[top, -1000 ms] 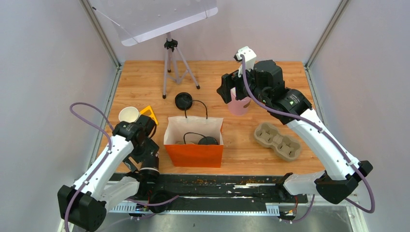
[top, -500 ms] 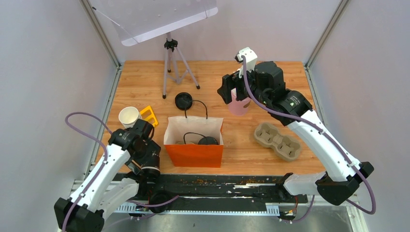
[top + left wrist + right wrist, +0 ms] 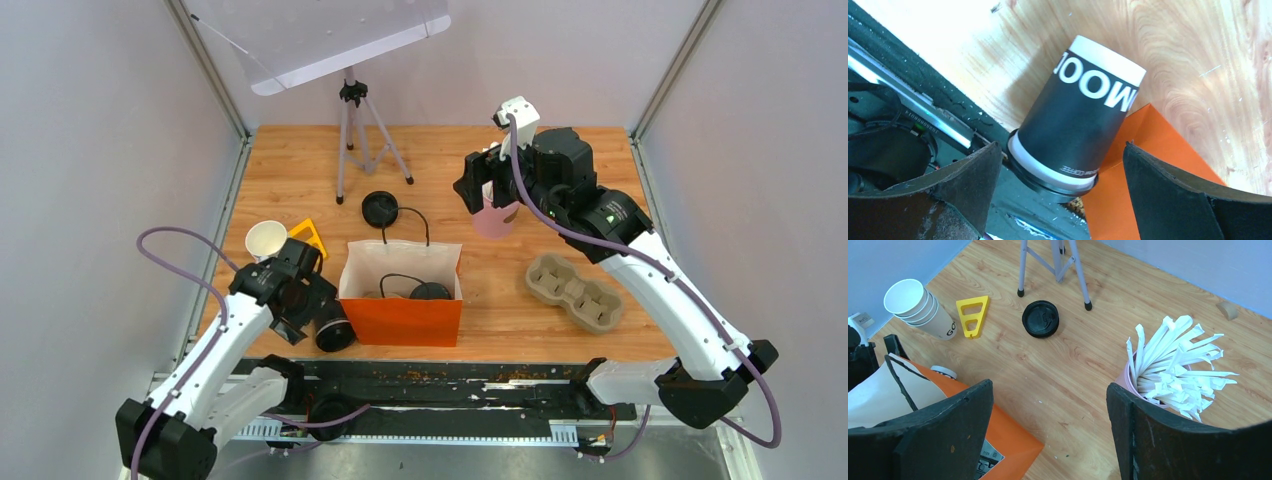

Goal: Pack the takeout coffee

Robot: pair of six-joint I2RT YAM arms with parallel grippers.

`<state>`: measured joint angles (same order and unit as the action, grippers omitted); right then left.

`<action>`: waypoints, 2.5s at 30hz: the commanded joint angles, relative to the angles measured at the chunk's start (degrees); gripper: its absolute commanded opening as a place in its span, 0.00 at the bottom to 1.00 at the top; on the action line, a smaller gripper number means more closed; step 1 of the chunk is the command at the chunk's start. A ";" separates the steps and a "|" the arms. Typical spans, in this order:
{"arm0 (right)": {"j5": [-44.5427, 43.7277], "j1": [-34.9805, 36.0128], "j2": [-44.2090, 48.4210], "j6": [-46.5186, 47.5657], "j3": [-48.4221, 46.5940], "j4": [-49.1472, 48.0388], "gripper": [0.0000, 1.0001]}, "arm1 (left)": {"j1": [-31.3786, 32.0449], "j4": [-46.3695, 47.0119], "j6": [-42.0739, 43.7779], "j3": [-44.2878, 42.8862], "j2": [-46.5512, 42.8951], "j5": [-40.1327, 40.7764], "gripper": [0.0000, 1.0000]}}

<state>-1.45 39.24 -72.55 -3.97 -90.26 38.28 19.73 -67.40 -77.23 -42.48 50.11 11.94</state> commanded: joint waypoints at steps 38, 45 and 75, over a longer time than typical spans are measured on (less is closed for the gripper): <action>0.57 0.21 -0.86 1.39 -2.82 -1.82 0.83 | -2.62 7.66 25.17 -1.90 10.08 -0.24 0.99; 0.49 0.19 -0.22 0.25 -1.61 -2.23 0.83 | -5.15 12.69 25.98 1.57 11.15 -3.84 0.92; -0.62 0.33 1.01 -2.23 -0.31 -2.23 0.82 | -6.01 8.27 25.52 -2.39 11.53 -5.57 0.63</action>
<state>-1.48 39.27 -72.84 -5.48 -90.54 38.26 14.15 -56.51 -50.87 -41.04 62.57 6.39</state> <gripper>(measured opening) 0.826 0.737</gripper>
